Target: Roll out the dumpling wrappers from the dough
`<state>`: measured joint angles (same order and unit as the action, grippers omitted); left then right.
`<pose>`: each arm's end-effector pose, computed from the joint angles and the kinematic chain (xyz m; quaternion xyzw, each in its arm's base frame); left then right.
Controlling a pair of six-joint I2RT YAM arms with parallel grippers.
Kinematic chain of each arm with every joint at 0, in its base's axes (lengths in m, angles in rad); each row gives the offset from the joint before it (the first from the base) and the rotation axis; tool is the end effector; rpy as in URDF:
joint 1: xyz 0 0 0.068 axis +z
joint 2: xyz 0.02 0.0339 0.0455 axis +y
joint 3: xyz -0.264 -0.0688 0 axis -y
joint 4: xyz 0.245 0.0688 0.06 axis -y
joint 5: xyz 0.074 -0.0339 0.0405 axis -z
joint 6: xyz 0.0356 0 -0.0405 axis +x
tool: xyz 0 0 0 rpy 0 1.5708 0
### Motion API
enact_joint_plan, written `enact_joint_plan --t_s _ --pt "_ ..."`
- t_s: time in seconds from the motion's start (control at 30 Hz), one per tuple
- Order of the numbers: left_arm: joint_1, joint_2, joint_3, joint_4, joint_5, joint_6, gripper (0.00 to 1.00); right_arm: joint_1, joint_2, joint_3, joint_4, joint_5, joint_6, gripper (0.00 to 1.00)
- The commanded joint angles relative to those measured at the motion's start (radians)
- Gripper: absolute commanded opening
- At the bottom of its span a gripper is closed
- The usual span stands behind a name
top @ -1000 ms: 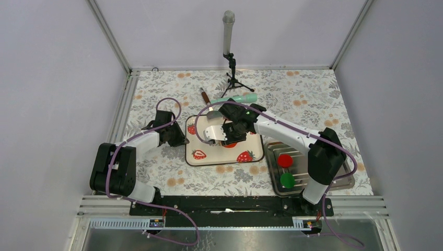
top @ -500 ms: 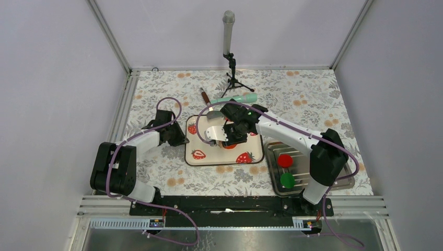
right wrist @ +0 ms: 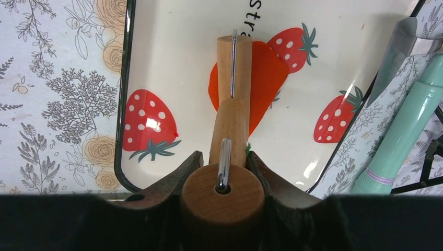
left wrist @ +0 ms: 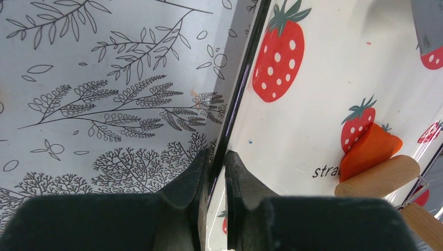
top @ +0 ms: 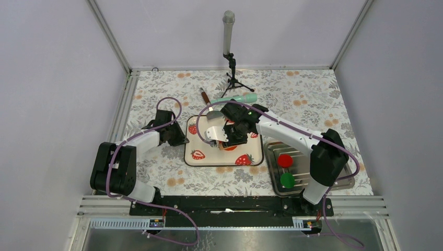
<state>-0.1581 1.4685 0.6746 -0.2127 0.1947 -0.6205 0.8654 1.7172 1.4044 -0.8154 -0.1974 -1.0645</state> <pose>0.2614 -0.0487 0.1514 -0.1927 0.9367 -0.1915 0.2209 0.2260 0.2761 0.2580 -0.8104 0.5351 0.0740 0.2269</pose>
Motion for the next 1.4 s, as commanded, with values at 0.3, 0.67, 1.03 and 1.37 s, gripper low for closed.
enact_joint_plan --t_s 0.3,0.67,1.03,1.37 --pt "0.012 0.025 0.024 -0.025 -0.124 -0.068 0.0 0.016 0.087 -0.056 -0.386 -0.213 0.092 0.0" --pt "0.014 0.009 0.013 -0.045 -0.158 -0.147 0.0 0.019 0.091 -0.058 -0.402 -0.232 0.125 0.0" --pt "0.018 0.005 0.007 -0.043 -0.155 -0.153 0.0 0.021 0.101 -0.051 -0.428 -0.245 0.136 0.0" --pt "0.02 0.003 0.004 -0.04 -0.15 -0.154 0.0 0.021 0.103 -0.038 -0.47 -0.254 0.148 0.0"
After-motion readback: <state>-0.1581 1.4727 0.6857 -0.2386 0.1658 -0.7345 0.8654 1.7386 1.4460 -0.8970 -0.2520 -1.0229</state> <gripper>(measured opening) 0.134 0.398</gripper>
